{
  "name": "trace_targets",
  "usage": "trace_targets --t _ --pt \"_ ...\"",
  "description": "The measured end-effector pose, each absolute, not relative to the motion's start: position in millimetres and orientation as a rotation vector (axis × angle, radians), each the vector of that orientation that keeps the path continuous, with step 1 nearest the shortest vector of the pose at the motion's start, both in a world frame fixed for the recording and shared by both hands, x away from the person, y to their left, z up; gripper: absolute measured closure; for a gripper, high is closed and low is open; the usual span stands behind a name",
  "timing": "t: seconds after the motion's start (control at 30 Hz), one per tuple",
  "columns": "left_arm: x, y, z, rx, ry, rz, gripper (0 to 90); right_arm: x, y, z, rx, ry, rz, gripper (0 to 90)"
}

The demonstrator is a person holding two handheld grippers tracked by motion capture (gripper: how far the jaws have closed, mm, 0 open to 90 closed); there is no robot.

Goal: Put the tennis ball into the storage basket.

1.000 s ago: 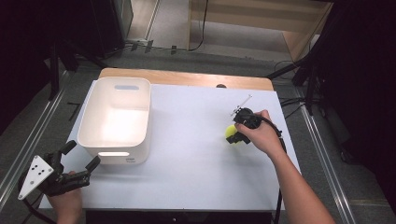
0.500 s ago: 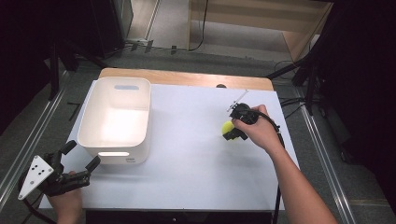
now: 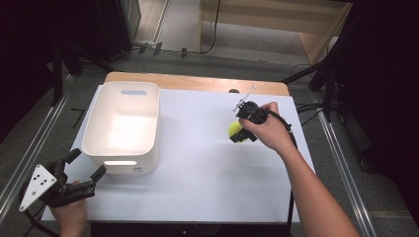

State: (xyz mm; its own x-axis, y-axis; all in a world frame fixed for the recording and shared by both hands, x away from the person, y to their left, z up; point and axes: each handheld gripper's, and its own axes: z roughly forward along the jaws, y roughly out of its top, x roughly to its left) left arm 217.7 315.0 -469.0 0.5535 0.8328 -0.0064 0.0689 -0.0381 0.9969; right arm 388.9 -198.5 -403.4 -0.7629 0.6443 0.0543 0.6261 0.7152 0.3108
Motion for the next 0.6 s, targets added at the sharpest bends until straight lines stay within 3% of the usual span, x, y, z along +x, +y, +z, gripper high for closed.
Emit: trace_targets --t 0.6 --pt "218 316 -469 1.496 0.81 0.736 5.8 396 -168 -382 0.967 2.89 0.493 23.8"
